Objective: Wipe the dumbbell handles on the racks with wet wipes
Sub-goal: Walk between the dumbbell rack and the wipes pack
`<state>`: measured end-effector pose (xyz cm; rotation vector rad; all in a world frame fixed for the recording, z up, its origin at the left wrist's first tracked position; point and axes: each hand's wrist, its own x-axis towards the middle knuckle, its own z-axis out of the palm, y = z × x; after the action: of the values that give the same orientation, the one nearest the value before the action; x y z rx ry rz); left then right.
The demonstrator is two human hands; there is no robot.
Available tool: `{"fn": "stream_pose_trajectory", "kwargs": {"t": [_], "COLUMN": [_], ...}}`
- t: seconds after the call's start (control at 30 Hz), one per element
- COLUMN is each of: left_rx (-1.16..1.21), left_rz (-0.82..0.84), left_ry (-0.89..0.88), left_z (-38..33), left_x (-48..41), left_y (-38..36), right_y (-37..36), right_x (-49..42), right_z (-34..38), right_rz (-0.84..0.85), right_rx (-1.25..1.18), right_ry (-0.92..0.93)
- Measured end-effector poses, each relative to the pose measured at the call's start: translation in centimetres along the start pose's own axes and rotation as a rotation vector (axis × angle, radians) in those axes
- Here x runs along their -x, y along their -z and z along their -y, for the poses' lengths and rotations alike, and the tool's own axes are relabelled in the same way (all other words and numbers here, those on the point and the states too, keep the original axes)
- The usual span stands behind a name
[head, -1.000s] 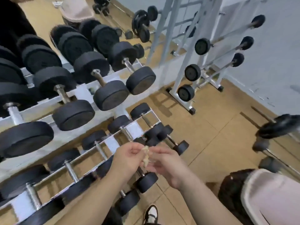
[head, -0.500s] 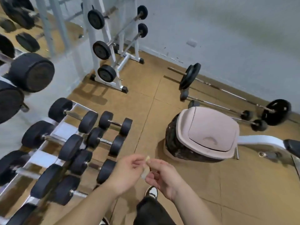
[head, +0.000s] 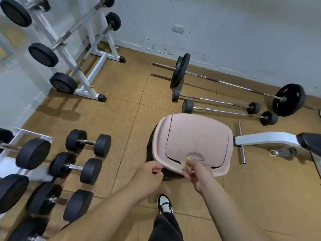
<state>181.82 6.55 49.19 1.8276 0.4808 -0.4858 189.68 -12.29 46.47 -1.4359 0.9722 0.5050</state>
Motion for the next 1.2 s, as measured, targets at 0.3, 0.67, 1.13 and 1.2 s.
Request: {"fn": "stream_pose_trajectory", "kwargs": {"t": [0.3, 0.67, 1.13, 1.2], "left_rx": [-0.05, -0.015, 0.271, 0.308], "left_rz": [0.01, -0.099, -0.421, -0.484], "left_ry": [0.172, 0.331, 0.34, 0.337], "left_z": [-6.9, -6.5, -4.7, -3.3], "left_x": [-12.9, -15.6, -5.2, -2.4], "left_y": [-11.6, -13.8, -6.4, -5.3], "right_y": [5.5, 5.1, -5.0, -7.1], "right_x": [-17.2, -22.6, -15.5, -11.4], "right_z": [7.6, 8.4, 5.6, 3.5], "right_rz": [0.012, 0.376, 0.513, 0.546], "right_rx": [0.472, 0.825, 1.443, 1.39], "right_ry": [0.037, -0.186, 0.238, 0.323]}}
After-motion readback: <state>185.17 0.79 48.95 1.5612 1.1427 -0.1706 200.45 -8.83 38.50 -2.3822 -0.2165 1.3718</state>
